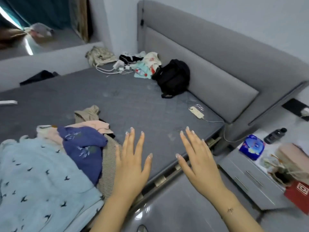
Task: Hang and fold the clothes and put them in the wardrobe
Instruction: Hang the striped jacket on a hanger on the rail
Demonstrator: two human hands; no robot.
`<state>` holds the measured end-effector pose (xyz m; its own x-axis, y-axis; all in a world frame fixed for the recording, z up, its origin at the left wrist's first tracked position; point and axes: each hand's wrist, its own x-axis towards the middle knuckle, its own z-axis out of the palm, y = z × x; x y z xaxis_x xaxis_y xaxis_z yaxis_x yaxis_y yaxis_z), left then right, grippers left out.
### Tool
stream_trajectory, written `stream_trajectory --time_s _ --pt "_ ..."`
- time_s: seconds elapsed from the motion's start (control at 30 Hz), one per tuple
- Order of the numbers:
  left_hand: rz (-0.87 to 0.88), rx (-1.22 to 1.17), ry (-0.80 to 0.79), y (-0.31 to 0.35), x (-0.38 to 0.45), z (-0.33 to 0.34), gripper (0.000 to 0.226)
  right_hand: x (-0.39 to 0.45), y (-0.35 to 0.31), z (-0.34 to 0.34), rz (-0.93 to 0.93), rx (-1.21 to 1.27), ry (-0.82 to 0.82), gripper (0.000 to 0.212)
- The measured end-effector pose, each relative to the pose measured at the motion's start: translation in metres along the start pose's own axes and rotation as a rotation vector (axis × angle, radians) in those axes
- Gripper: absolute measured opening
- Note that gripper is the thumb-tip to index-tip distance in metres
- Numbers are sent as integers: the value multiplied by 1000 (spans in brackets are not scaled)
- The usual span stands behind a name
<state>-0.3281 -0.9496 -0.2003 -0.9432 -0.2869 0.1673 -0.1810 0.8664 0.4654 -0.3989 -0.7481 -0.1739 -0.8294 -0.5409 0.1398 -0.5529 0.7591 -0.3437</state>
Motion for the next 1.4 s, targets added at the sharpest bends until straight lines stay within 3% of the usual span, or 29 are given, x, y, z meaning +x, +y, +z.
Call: stream_trajectory --time_s 0.3,0.5,0.6,0.83,1.07,1.2,1.4 --pt "-436 28 83 -117 14 -12 63 133 -56 102 -352 82 -262 66" --pt "-618 100 59 -179 57 23 63 230 -54 191 -509 122 -435 63" --pt "-678 155 -25 -212 91 57 64 274 -40 244 -518 129 -524 65" --pt "-664 300 -257 -321 174 160 64 349 6 395 -306 238 -768 59" --pt "-614 373 -345 -432 236 259 56 377 5 534 196 790 -1004 33" --pt "-810 380 -388 -488 218 298 61 373 -23 589 377 907 -923 32" --pt "-716 366 -321 -509 191 312 67 362 -46 603 518 1085 -764 15"
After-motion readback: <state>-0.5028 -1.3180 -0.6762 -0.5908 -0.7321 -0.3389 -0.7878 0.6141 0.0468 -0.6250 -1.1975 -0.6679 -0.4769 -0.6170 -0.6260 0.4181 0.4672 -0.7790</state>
